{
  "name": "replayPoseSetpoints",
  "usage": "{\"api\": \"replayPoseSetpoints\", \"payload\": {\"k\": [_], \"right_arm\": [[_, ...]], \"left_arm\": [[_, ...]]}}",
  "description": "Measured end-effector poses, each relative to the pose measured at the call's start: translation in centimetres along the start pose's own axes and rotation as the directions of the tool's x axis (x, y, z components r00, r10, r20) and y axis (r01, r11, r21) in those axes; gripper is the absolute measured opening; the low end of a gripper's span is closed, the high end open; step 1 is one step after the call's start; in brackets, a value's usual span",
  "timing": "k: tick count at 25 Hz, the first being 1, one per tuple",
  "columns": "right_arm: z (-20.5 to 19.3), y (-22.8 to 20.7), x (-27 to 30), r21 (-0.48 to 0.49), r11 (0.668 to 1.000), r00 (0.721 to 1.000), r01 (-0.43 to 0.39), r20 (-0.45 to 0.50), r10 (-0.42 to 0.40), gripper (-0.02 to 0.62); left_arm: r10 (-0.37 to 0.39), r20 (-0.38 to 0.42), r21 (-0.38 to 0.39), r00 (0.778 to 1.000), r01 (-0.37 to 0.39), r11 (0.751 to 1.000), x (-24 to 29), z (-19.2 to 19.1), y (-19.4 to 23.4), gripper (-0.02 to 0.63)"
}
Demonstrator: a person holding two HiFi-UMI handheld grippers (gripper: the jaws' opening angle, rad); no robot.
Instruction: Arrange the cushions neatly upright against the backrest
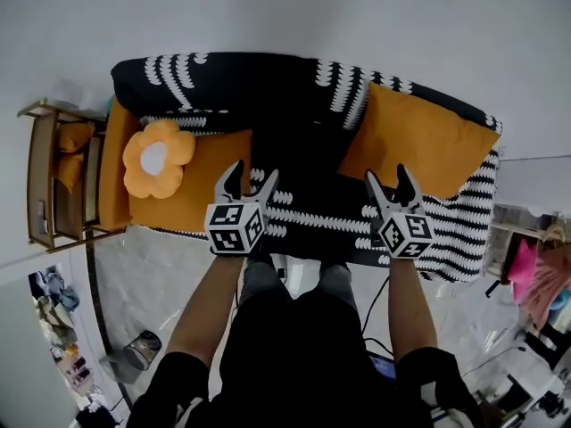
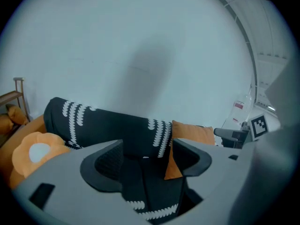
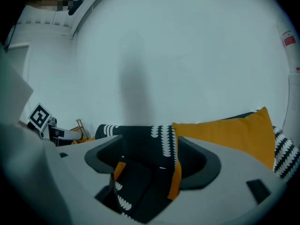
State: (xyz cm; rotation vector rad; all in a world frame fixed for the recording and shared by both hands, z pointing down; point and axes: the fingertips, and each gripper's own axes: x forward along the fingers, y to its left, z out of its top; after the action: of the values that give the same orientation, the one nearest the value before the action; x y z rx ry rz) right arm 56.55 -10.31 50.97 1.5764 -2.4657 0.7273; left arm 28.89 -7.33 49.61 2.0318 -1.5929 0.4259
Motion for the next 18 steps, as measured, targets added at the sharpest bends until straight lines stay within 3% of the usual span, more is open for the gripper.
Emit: {"api": "replayPoseSetpoints", "payload": {"k": [2, 4, 11, 18], "right_arm": [[-0.2, -4.1, -4.0, 0.004, 1.0, 1.0, -0.019, -0.001, 0.019, 0.371], [-0.4, -3.5, -5.0, 0.002, 0.999, 0.999, -0.043, -0.018, 0.044, 0.371], [-2.5, 12.0, 1.8, 0.004, 0.988, 0.985, -0.154, -0.083, 0.154, 0.37], [-5.7, 21.7, 6.7, 0.042, 0.96, 0.942, -0.276, -0.19, 0.278, 0.37]], "left_arm": [[0.008, 0.004, 0.016, 1.0, -0.008, 1.0, -0.3, -1.0, -6.1, 0.345], [0.023, 0.001, 0.004, 1.0, -0.023, 1.0, -1.7, -1.7, -6.8, 0.345], [0.101, -0.021, -0.036, 0.995, -0.102, 0.994, -8.1, -1.8, 6.7, 0.345], [0.16, -0.027, -0.098, 0.987, -0.162, 0.982, -11.8, -2.6, 13.1, 0.341]]}}
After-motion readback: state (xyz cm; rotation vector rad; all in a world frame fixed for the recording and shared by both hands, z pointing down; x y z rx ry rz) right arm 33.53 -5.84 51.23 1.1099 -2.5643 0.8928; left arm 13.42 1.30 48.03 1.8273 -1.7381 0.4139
